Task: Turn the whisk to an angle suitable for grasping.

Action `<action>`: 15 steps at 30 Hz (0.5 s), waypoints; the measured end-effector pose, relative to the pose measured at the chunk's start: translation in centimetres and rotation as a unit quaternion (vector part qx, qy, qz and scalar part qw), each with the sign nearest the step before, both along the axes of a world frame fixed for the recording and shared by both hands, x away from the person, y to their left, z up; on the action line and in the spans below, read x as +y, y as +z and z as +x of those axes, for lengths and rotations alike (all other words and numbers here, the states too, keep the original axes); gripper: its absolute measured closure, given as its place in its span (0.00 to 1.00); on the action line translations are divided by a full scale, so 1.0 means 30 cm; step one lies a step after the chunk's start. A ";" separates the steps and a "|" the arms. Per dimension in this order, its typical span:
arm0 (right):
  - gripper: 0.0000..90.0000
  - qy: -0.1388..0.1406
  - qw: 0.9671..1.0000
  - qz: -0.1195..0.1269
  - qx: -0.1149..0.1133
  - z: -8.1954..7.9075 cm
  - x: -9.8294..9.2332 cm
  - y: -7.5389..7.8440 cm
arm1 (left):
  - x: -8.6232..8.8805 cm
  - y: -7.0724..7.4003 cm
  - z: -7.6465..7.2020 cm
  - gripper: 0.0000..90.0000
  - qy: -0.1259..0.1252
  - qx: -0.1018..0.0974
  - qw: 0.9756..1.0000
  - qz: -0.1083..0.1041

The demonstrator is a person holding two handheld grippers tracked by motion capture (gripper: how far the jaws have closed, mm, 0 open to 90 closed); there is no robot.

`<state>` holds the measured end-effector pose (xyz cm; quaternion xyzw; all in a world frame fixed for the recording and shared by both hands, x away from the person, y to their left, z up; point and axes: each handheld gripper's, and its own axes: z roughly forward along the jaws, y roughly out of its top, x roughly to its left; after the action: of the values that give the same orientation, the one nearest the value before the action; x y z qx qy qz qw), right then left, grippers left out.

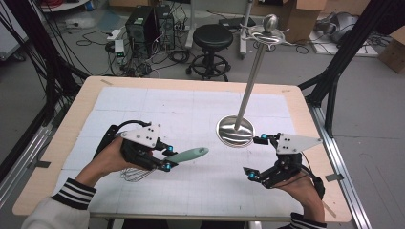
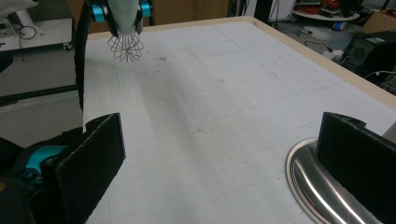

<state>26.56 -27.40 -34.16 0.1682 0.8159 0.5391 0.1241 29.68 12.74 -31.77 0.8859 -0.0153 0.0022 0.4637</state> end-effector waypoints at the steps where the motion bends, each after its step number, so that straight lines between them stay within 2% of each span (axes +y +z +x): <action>1: 0.01 0.002 1.000 0.000 0.000 0.002 0.001 0.000 | 0.001 0.007 -0.002 0.77 -0.004 -0.005 1.000 -0.002; 6: 0.01 0.002 1.000 0.001 -0.003 0.011 0.004 -0.001 | 0.001 0.045 -0.013 0.77 -0.007 -0.016 1.000 -0.020; 12: 0.01 0.004 1.000 0.004 0.000 0.011 -0.001 0.001 | 0.004 0.117 -0.019 0.77 -0.016 -0.018 0.997 -0.068; 15: 0.01 0.002 1.000 0.005 0.000 0.011 -0.002 0.002 | 0.008 0.153 -0.019 0.77 -0.016 -0.026 0.997 -0.075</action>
<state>26.87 -27.46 -34.11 0.1672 0.8133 0.5437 0.1225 29.09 12.98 -27.18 0.8482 -0.0407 0.0189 0.5278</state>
